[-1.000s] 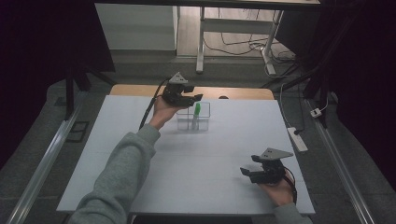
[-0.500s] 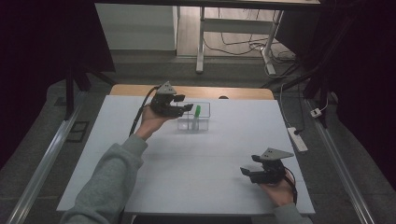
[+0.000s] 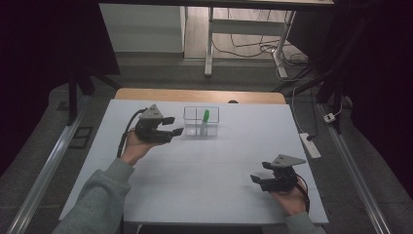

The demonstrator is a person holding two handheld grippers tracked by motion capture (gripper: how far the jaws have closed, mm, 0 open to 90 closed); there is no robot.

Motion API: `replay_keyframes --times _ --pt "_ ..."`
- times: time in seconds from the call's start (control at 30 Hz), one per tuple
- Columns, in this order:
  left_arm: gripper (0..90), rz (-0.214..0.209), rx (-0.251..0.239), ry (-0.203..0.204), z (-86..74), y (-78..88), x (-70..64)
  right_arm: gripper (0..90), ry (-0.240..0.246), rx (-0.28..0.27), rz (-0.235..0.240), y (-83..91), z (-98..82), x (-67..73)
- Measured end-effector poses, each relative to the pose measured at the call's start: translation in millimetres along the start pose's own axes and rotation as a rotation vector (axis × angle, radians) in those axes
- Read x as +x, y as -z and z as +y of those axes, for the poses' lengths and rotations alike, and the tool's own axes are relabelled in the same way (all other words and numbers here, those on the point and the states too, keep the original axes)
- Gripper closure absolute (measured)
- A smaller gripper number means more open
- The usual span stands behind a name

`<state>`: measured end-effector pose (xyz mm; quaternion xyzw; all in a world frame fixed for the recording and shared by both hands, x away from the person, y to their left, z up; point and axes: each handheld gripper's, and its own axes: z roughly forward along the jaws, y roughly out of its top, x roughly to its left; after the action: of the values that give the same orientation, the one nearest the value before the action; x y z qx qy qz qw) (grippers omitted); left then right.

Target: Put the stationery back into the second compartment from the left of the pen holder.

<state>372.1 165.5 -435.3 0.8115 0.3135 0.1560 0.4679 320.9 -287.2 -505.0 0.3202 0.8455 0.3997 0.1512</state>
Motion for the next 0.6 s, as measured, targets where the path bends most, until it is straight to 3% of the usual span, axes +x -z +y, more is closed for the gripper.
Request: replay_keyframes --times 0.17,0.43,0.6 --pt "39.8 0.023 0.02 0.02 -26.5 17.4 -9.4 27.6 -0.001 -0.001 0.0 0.9 -0.1 -0.3" --pt "38.9 0.096 0.082 -0.012 -69.9 40.4 -26.1 27.6 -0.004 -0.007 0.003 1.3 0.1 -1.0" --pt "38.9 0.103 0.085 0.025 -89.5 49.7 -26.7 27.6 -0.003 -0.012 0.001 0.3 0.7 -1.1"
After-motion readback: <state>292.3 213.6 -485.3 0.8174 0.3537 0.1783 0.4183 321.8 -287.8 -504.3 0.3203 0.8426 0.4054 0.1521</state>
